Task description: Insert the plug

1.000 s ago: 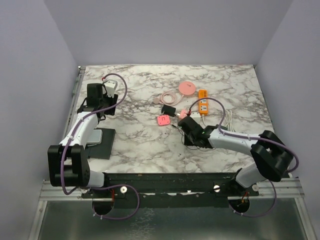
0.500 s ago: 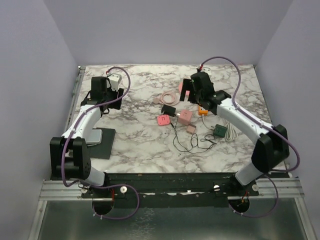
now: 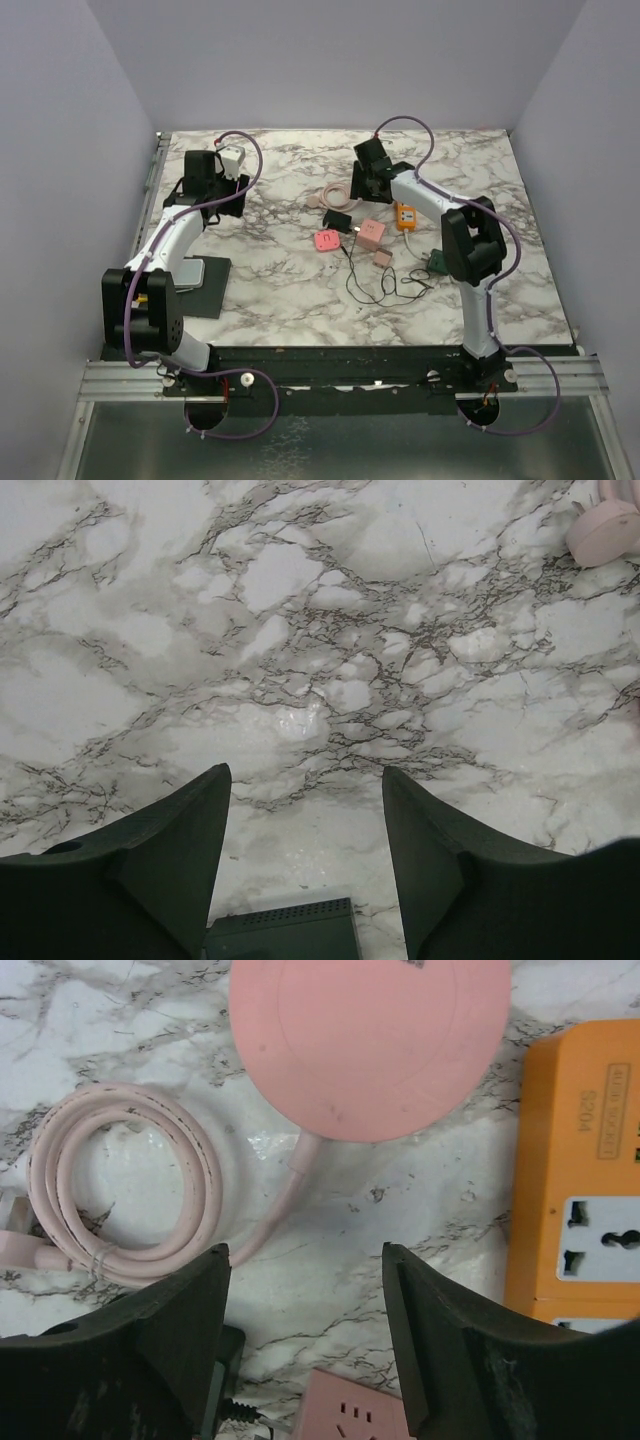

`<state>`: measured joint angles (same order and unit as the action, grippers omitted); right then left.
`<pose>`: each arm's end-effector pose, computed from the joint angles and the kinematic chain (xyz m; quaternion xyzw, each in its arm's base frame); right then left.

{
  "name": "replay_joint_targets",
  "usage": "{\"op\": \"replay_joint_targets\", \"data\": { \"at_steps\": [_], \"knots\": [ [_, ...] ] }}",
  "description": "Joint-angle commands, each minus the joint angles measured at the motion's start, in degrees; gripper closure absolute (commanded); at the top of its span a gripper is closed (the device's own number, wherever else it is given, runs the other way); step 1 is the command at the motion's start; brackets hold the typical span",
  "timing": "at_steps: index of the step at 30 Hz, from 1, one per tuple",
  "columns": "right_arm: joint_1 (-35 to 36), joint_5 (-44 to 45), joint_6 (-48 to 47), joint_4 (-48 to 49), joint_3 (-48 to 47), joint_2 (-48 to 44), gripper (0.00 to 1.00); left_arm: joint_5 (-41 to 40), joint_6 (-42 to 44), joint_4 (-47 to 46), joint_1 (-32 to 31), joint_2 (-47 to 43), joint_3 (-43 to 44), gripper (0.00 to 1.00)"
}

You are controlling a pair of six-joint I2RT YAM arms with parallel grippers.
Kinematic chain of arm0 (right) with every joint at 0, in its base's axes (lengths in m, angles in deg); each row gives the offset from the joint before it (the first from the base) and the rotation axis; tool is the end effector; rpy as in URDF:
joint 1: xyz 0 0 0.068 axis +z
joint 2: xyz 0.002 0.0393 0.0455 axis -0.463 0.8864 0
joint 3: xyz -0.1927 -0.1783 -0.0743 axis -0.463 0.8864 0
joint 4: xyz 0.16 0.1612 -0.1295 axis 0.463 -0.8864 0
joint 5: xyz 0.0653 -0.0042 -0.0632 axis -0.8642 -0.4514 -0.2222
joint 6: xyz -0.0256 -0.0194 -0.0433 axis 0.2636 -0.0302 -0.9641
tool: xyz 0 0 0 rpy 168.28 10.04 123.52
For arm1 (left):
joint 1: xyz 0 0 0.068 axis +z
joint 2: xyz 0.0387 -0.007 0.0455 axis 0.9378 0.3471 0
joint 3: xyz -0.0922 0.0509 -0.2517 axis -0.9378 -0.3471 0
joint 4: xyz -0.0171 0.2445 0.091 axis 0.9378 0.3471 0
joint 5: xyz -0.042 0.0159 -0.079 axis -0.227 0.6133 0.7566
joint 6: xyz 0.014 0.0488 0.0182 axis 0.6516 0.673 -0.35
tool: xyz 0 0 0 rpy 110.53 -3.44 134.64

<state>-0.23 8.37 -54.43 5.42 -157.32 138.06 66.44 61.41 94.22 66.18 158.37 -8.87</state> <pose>0.4237 0.2074 0.2015 0.0496 0.9365 0.0232 0.3465 0.3327 -0.0258 0.2690 0.1479 0.8943 -0.0416 0.4202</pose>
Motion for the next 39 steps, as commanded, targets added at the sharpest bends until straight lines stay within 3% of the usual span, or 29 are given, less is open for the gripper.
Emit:
{"op": "replay_joint_targets", "data": {
  "at_steps": [1,8,16,18,24,33,37,39],
  "knots": [
    [0.05,-2.34,2.51,-1.02,-4.06,3.65,0.34,1.23,0.65,0.44,-0.33,0.32,1.75,0.37],
    [-0.85,-2.81,4.28,-2.26,-10.70,11.73,0.43,1.18,0.77,0.60,-0.32,-0.72,1.86,0.37],
    [-1.07,-3.39,3.64,-4.26,-18.33,13.97,0.92,1.04,0.82,0.65,-0.28,-2.50,1.86,0.37],
    [-1.08,-4.57,2.18,-4.41,-21.90,13.07,0.99,1.26,0.44,0.68,-0.33,-2.93,1.93,0.37],
    [1.23,-11.70,-7.33,-2.74,-29.88,7.59,0.99,1.43,-1.28,0.86,-0.26,-3.72,2.89,0.33],
    [7.36,-25.10,-19.70,4.20,-14.71,-7.81,0.99,3.06,0.25,1.29,-0.20,-6.28,3.13,0.13],
    [7.45,-33.21,-19.65,0.27,-13.07,-11.17,0.99,8.30,6.43,1.08,-0.20,-9.71,2.62,0.02],
    [7.45,-37.78,-19.03,-1.96,-13.15,-12.22,0.99,12.04,11.37,-0.51,-0.20,-12.89,0.99,0.01]
  ]
}}
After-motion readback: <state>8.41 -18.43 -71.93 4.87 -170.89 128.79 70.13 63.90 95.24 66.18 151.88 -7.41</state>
